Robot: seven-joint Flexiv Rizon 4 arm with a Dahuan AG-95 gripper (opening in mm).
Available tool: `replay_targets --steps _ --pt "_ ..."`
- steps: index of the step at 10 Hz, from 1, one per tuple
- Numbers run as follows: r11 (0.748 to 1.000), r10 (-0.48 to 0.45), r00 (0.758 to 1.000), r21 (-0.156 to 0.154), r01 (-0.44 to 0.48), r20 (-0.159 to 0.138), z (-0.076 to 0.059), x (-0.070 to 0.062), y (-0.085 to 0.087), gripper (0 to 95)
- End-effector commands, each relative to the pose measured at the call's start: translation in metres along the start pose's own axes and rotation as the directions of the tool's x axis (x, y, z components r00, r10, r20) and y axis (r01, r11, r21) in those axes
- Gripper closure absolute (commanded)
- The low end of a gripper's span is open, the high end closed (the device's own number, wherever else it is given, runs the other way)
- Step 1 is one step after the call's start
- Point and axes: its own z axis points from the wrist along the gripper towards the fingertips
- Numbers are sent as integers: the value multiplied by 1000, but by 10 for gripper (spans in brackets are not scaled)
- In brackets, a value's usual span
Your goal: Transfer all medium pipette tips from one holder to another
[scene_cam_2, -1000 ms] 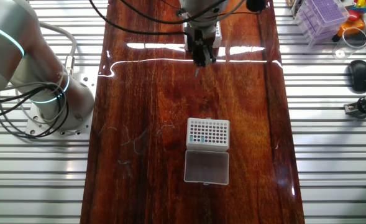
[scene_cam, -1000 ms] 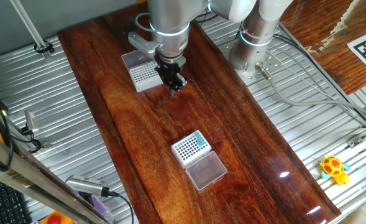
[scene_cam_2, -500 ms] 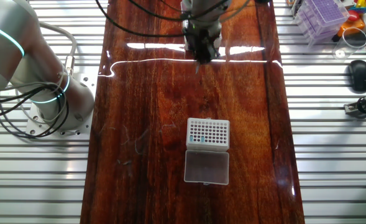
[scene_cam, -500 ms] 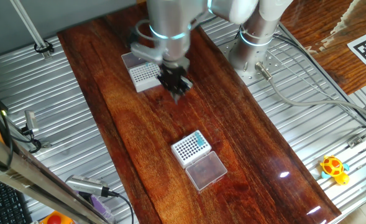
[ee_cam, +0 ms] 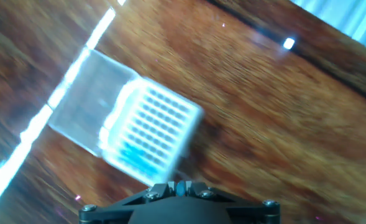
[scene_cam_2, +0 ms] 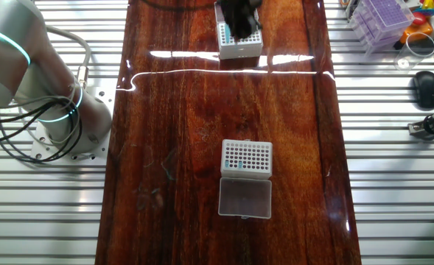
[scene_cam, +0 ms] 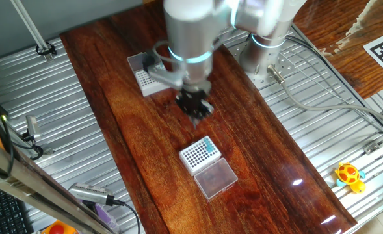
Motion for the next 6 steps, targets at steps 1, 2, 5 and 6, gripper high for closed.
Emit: replay_targets --steps 1,2,5,6 --pt "965 257 966 39 -258 31 15 -20 38 950" --pt "963 267 963 39 -268 32 17 -21 43 950" --pt "962 271 962 40 -272 31 23 -20 42 950" --pt "962 271 962 40 -272 32 24 -20 42 950"
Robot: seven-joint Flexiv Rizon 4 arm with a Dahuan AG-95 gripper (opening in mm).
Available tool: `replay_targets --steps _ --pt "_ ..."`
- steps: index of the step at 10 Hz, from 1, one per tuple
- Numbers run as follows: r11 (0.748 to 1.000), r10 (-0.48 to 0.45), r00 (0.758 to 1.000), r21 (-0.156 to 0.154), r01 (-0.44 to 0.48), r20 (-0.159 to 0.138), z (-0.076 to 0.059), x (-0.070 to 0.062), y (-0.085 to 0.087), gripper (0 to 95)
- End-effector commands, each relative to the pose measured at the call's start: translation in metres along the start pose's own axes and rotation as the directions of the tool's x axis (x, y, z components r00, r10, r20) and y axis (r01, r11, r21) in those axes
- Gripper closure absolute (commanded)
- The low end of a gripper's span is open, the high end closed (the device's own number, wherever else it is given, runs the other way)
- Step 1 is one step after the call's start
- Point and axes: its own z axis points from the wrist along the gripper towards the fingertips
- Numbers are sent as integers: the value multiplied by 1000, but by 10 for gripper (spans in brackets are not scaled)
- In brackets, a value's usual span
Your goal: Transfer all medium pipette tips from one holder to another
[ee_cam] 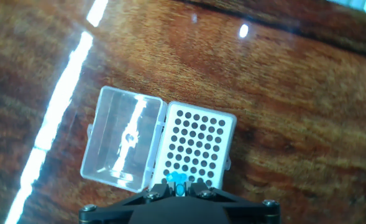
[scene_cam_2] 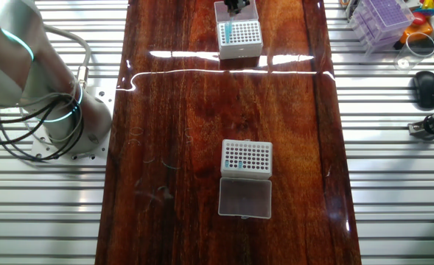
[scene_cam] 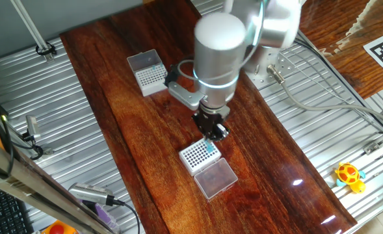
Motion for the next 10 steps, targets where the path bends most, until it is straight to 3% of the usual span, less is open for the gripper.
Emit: replay_targets --steps 1,10 --pt "1000 16 1000 8 -16 11 10 -2 1 950" --pt "1000 -10 1000 6 10 12 6 -2 -14 950"
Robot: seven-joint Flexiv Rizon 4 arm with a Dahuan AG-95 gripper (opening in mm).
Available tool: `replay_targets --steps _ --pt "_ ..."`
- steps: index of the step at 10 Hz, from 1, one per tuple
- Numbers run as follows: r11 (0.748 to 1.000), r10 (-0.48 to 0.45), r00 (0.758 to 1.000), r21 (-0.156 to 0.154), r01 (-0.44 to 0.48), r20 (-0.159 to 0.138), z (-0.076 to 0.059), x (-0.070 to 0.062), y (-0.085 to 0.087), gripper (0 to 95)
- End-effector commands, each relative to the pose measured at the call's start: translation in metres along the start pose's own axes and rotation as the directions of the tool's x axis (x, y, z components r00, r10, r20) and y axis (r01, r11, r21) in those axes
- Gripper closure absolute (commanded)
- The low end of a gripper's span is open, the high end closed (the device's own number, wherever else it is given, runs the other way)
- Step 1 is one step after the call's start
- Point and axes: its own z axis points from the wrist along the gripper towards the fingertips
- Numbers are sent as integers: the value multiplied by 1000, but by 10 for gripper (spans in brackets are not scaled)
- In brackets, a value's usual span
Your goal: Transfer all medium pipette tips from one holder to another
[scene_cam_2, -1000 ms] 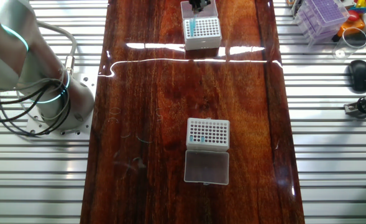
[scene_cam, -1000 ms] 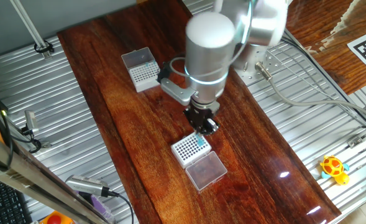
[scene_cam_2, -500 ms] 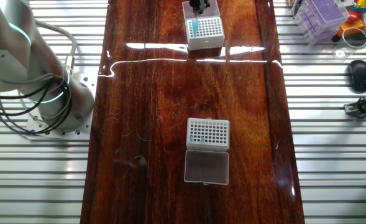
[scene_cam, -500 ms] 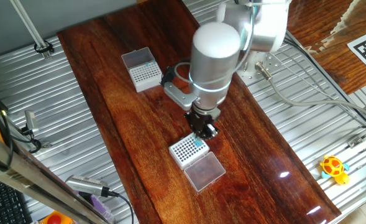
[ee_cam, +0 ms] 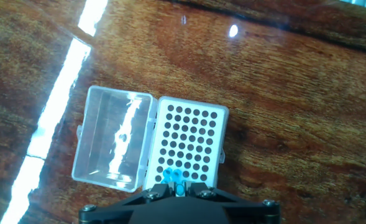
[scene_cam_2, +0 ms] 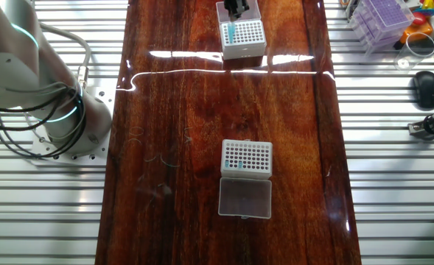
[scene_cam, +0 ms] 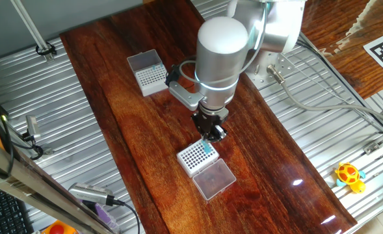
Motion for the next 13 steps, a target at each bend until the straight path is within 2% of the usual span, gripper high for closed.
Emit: replay_targets --steps 1,7,13 --pt "1000 -8 1000 -4 8 1 -4 2 -4 950" --pt "1000 -7 1000 -9 7 -2 -10 -3 -5 950" --pt "1000 -5 1000 -18 5 6 -2 -4 -8 950"
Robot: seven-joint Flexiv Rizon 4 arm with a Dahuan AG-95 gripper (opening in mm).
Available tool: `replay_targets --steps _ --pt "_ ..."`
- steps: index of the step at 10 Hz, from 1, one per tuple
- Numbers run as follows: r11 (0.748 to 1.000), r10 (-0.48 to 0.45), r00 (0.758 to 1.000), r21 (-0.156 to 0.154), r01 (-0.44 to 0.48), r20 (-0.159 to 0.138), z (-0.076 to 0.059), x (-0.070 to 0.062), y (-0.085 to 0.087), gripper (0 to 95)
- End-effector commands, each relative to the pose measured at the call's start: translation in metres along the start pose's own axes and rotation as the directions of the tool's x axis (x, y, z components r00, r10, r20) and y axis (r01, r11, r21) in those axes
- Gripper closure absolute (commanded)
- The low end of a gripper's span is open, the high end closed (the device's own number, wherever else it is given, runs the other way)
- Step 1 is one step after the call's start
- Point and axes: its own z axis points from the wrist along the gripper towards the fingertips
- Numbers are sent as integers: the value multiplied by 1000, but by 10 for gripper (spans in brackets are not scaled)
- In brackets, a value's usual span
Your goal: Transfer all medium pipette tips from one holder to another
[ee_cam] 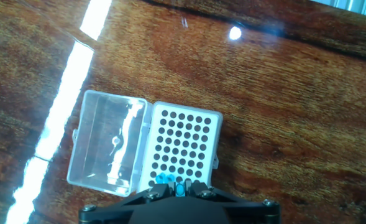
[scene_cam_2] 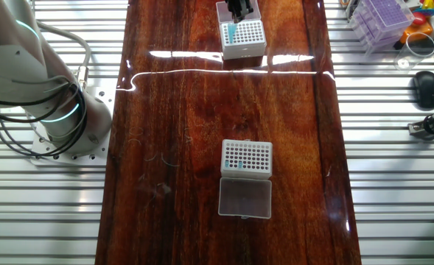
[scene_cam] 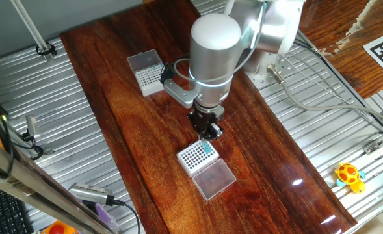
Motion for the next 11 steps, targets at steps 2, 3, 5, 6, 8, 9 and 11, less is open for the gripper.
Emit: replay_targets --steps 2,3,5,6,8,9,11 --pt "1000 3 1000 -10 -3 4 1 0 0 950" --pt "1000 4 1000 -12 -4 5 2 0 0 950" --pt "1000 3 1000 -16 -3 6 4 0 0 950" --pt "1000 2 1000 -17 -2 7 5 1 -1 950" --pt "1000 2 1000 -17 -2 9 7 1 0 950" --pt "1000 2 1000 -19 -2 11 8 1 0 950" --pt "1000 3 1000 -18 -2 13 11 1 1 950"
